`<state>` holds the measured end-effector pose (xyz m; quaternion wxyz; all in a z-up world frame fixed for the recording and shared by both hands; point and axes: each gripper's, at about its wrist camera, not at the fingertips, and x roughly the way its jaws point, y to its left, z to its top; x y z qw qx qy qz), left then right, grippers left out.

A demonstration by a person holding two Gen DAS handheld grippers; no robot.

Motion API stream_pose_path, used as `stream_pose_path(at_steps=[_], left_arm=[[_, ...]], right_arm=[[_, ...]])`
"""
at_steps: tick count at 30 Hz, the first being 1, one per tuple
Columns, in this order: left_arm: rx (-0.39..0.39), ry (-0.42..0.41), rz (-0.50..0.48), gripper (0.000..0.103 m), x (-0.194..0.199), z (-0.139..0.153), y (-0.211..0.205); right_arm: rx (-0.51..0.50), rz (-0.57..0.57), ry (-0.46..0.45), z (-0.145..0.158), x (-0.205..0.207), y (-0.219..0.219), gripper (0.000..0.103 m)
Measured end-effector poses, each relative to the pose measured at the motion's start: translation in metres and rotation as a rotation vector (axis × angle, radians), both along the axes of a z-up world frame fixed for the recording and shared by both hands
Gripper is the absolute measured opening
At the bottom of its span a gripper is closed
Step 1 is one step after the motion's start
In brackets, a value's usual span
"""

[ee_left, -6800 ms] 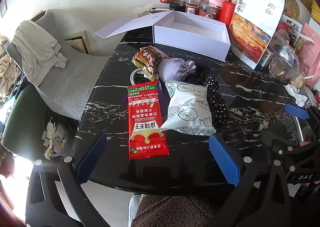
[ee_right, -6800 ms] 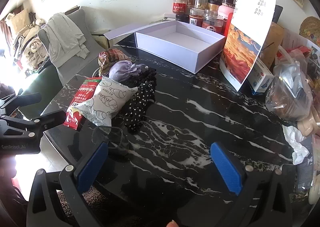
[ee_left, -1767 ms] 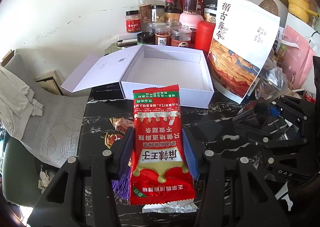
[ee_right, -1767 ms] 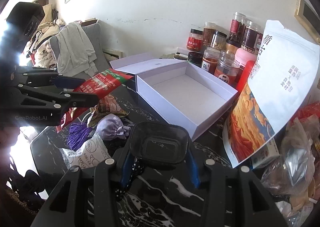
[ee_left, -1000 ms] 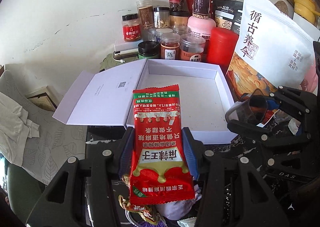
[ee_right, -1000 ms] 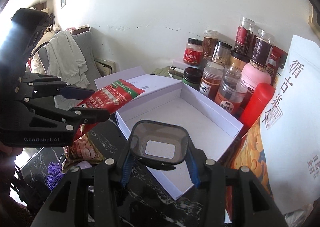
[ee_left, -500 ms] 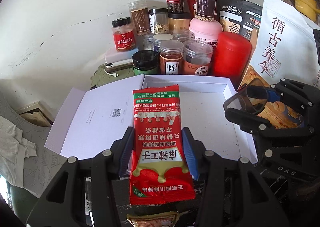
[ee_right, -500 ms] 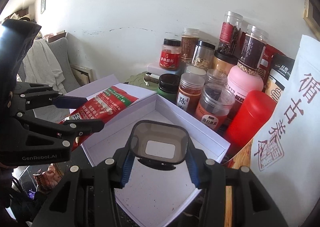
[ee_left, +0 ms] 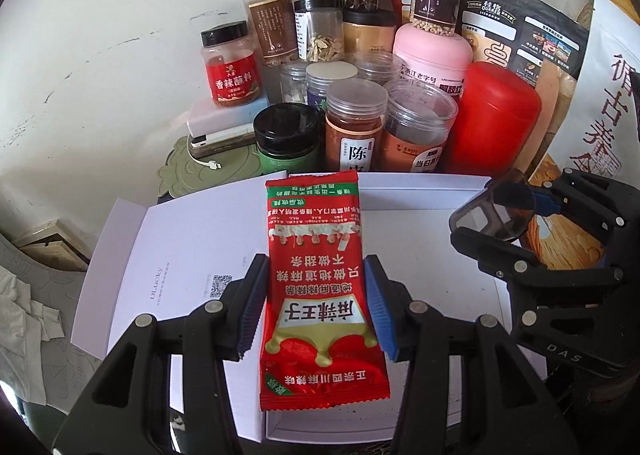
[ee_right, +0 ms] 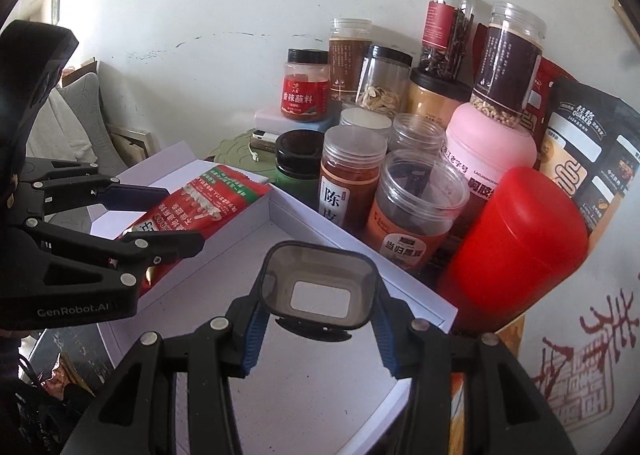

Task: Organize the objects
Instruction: 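Lower and release the red packet with the left tool while the right tool releases the cube inside the box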

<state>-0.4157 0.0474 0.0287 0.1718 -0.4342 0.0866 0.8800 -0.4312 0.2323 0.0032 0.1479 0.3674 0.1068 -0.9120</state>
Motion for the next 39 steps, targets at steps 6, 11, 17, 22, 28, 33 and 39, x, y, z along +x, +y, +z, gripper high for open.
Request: stream_pose_path(at_steps=[6,11,17,22,28,33,39], left_arm=[[-0.013,-0.051,-0.042,0.046,-0.024,-0.023,0.013],[-0.009,-0.114,-0.058,0.046,-0.033,-0.042,0.022],[-0.023,-0.16,-0.07,0.046,-0.042,-0.061,0.03],[-0.033,-0.203,-0.057,0.049,-0.044,-0.071,0.03],[-0.041,-0.177,-0.033,0.052,-0.041,-0.067,0.027],[-0.063,-0.163,-0.032,0.058,-0.032,-0.057,0.028],[-0.057,-0.144,-0.021,0.058,-0.014,-0.035,0.02]], right_arm=[[0.017,-0.02,-0.028,-0.015,-0.014,0.004,0.047],[0.025,-0.023,-0.07,-0.032,-0.025,0.008,0.047],[0.033,-0.02,-0.088,-0.04,-0.029,0.009,0.047],[0.033,-0.013,-0.09,-0.04,-0.028,0.008,0.049],[0.036,-0.019,-0.106,-0.041,-0.027,0.006,0.05],[0.051,-0.016,-0.094,-0.036,-0.017,0.004,0.05],[0.05,-0.008,-0.078,-0.023,-0.003,0.001,0.05]])
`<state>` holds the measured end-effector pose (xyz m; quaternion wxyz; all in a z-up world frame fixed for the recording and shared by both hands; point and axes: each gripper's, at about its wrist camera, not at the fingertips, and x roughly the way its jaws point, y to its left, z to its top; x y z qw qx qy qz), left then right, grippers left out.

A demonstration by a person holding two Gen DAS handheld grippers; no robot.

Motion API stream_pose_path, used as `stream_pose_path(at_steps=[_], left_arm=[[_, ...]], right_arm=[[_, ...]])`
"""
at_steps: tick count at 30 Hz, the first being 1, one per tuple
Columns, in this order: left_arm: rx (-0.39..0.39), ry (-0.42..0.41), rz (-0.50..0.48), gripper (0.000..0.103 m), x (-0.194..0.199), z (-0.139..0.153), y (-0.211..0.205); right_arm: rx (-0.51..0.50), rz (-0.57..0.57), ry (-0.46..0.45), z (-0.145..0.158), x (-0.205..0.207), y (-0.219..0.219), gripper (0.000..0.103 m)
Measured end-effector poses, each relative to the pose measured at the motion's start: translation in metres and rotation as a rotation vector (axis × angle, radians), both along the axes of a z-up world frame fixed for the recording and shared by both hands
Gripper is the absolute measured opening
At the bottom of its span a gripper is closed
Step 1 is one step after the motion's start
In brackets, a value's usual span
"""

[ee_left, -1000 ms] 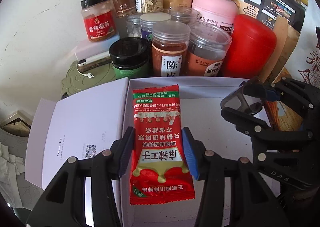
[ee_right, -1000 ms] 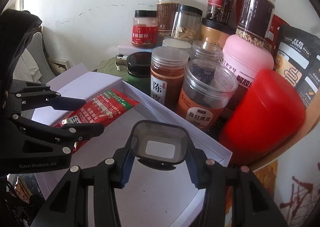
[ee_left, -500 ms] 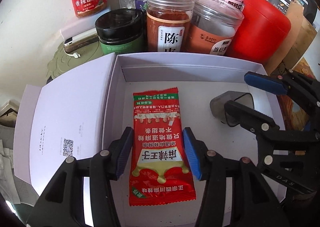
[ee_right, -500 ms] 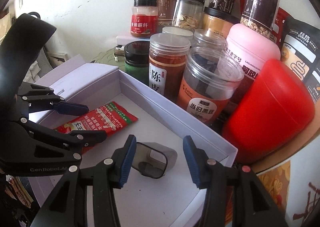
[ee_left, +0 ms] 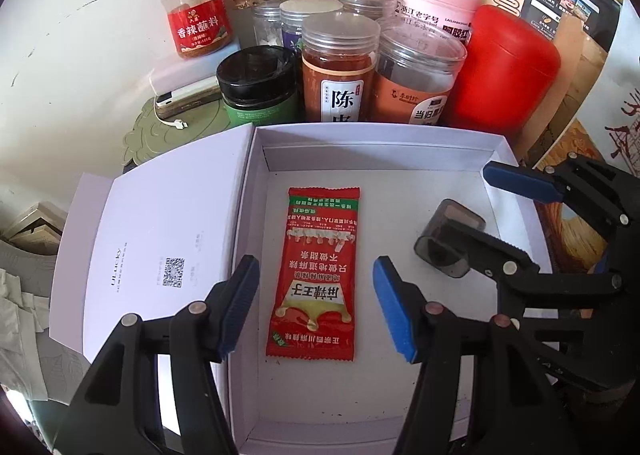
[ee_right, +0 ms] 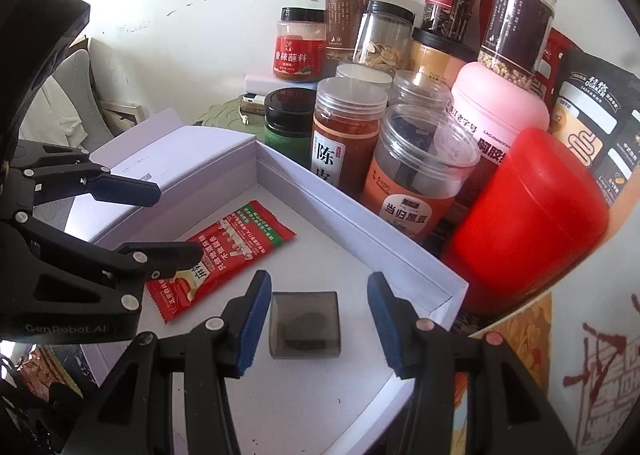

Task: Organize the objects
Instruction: 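Lower and release the red packet with the left tool while the right tool releases the cube inside the box, then withdraw both open tools from the box back toward the remaining items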

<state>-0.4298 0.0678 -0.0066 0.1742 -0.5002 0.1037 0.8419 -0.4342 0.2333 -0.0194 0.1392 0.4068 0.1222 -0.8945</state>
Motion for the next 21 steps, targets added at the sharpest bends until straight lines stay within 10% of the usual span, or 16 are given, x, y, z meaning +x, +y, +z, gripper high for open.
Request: stream_pose_path(at_steps=[21], left_arm=[[0.03,0.122,0.065,0.058,0.09,0.107,-0.038]], right_arm=[[-0.003,0.032,0.125,0.088,0.085,-0.01,0.052]])
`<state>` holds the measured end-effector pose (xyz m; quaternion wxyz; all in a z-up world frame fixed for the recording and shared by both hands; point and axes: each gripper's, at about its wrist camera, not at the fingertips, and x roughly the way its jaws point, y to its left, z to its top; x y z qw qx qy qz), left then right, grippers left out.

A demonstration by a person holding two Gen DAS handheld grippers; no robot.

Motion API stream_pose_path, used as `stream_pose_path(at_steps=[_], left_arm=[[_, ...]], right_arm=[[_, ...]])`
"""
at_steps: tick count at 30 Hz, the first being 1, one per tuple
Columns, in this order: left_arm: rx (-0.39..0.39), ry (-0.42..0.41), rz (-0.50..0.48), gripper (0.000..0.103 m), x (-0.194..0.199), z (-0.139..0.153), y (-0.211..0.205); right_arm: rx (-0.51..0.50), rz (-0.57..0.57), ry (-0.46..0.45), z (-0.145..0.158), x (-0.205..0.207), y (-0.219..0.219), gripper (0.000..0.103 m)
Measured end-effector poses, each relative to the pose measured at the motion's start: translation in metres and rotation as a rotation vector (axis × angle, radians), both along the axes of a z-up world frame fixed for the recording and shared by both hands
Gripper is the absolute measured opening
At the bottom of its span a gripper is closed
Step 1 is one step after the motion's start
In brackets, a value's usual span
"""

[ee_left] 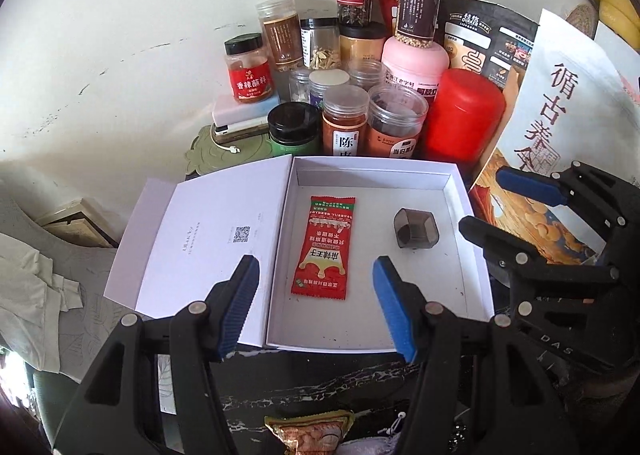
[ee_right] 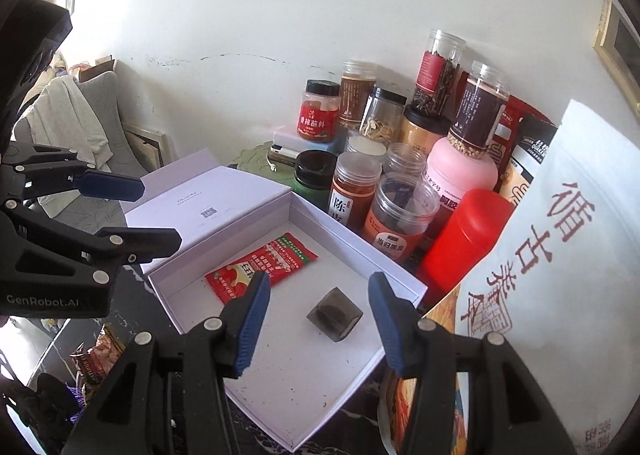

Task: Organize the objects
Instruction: 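Withdraw both open tools from the box back toward the remaining items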

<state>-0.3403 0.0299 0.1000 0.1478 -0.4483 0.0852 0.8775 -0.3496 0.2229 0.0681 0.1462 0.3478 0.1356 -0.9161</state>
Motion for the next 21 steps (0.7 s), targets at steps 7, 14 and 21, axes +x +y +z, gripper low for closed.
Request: stream_pose_path(at_steps=[7,14,21], left_arm=[[-0.002,0.034,0.014,0.058,0.041,0.029,-0.012],[-0.005,0.062,0.031,0.058,0.084,0.048,-0.023],[-0.007,0.071,0.042,0.06,0.129,0.051,-0.028]], right_arm=[[0.008,0.019,0.033,0.018,0.037,-0.006,0.054],[0.018,0.042,0.058,0.027,0.076,-0.01,0.054],[0.018,0.063,0.067,0.029,0.111,-0.012,0.054]])
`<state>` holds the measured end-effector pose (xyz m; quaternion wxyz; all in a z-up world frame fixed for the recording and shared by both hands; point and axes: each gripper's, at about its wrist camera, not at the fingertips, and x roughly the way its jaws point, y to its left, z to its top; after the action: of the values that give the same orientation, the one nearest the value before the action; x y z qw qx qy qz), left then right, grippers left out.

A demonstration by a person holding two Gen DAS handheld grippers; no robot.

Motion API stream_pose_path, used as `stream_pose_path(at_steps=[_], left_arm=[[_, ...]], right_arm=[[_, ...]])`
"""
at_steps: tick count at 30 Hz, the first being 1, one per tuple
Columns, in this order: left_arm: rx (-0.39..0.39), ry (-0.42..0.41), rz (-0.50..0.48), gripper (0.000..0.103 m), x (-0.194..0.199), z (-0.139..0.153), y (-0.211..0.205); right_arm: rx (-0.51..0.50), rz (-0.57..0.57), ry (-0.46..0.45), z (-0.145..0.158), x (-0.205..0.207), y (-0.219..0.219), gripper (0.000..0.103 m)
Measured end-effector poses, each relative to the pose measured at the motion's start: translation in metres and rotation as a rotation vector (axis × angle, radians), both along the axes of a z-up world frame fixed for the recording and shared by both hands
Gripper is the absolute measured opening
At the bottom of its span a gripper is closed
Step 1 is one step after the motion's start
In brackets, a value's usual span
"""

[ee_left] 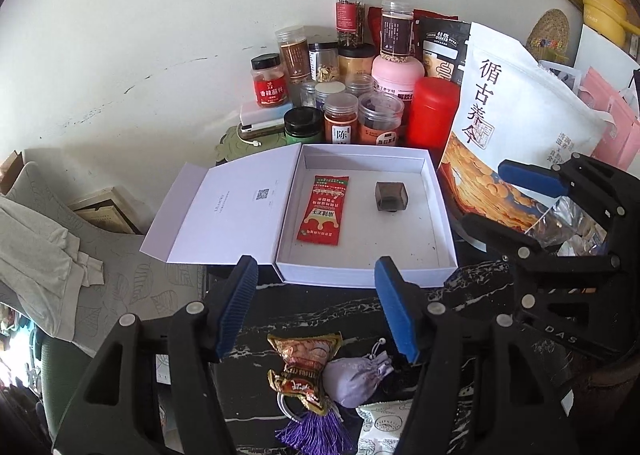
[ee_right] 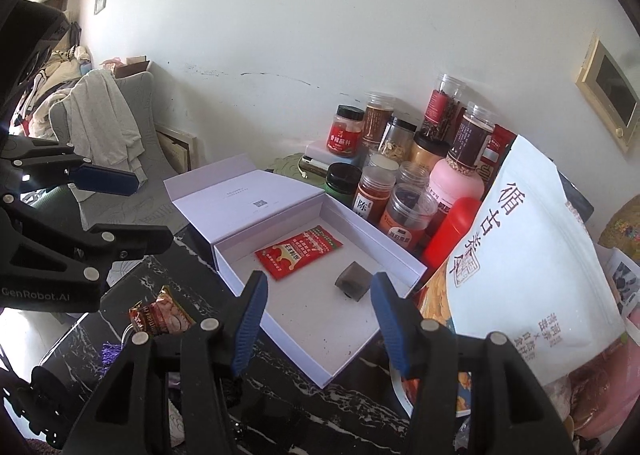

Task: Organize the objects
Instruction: 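Withdraw both open tools from the box back toward the remaining items, then grasp the black polka-dot scrunchie with the right tool while the left tool reaches the white pouch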

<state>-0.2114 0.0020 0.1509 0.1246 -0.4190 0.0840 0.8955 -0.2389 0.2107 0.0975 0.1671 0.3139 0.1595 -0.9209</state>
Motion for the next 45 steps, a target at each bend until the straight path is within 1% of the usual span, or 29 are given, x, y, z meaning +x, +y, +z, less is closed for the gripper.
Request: stream_pose_path(at_steps=[6,11,16,18,20,29,33,41,45], left_arm=[[-0.012,0.012,0.018,0.06,0.037,-0.004,-0.006],[-0.002,0.011,0.029,0.06,0.065,-0.011,-0.009],[0.003,0.004,0.025,0.062,0.091,-0.022,-0.013],[0.006,-0.005,0.002,0.064,0.1,-0.028,-0.012],[0.002,-0.007,0.014,0.064,0.107,-0.034,-0.013],[0.008,-0.029,0.03,0.064,0.128,-0.061,-0.017],[0.002,-0.049,0.031,0.064,0.133,-0.077,-0.015],[0.023,-0.071,0.033,0.064,0.141,-0.101,-0.011],[0.026,-0.076,0.021,0.067,0.145,-0.11,-0.007]], right_arm=[[-0.001,0.014,0.002,-0.004,0.029,0.0,0.055],[0.003,0.022,-0.012,-0.014,0.051,-0.001,0.056],[0.001,0.029,-0.032,-0.024,0.067,-0.001,0.056],[0.001,0.033,-0.04,-0.029,0.074,-0.002,0.056],[0.002,0.036,-0.05,-0.035,0.079,-0.003,0.056],[0.007,0.027,-0.119,-0.065,0.092,-0.001,0.056],[0.017,0.023,-0.151,-0.079,0.098,0.0,0.056],[0.009,0.022,-0.202,-0.105,0.108,0.002,0.057],[0.003,0.025,-0.232,-0.117,0.111,0.005,0.057]])
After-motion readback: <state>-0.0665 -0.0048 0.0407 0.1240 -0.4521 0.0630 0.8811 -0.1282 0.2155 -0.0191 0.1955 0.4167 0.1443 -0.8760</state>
